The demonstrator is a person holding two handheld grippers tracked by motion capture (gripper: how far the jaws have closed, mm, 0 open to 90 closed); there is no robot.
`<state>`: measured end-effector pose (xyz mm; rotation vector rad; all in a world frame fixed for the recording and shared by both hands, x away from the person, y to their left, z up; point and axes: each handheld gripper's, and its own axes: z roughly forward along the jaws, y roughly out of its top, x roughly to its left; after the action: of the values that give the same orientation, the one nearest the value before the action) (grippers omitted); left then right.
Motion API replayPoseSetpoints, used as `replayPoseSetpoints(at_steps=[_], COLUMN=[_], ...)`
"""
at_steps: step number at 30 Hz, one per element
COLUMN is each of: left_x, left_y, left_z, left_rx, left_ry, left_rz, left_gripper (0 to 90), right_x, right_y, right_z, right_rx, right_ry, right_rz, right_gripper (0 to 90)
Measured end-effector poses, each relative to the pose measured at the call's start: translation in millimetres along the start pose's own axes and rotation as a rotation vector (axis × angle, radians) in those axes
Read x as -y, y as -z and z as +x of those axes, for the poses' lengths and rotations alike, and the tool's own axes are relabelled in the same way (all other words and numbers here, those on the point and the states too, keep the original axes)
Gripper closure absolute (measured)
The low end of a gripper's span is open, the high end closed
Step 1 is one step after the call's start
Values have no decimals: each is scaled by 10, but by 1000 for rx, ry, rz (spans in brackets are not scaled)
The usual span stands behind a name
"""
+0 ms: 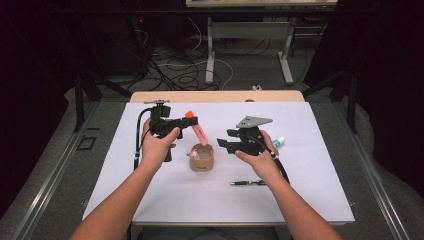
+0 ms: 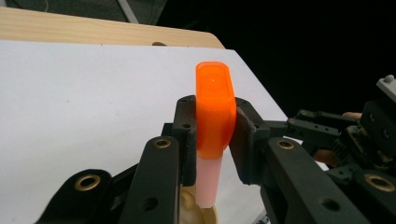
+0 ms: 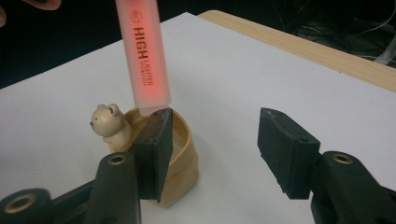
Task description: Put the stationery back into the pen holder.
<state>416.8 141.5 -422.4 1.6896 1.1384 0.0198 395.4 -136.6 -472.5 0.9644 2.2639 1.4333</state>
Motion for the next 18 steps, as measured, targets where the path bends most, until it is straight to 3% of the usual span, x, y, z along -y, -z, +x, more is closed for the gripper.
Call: replayPoseSetpoints(at_steps=[2, 12, 18], left_x=[10, 91, 171], left_y=[5, -13, -68], left_z=[-15, -108, -121], left_rx=[-8, -108, -129], left_ry=[-10, -177, -214], left_rz=[4, 46, 74], left_gripper=[743, 743, 743], right_x=[6, 35, 42], right_y=[5, 40, 55], right_z=[-26, -117, -153], right_rx=[10, 43, 54], right_ry=[-3, -6, -16], right_rz=[4, 1, 0], right_gripper=[433, 382, 377])
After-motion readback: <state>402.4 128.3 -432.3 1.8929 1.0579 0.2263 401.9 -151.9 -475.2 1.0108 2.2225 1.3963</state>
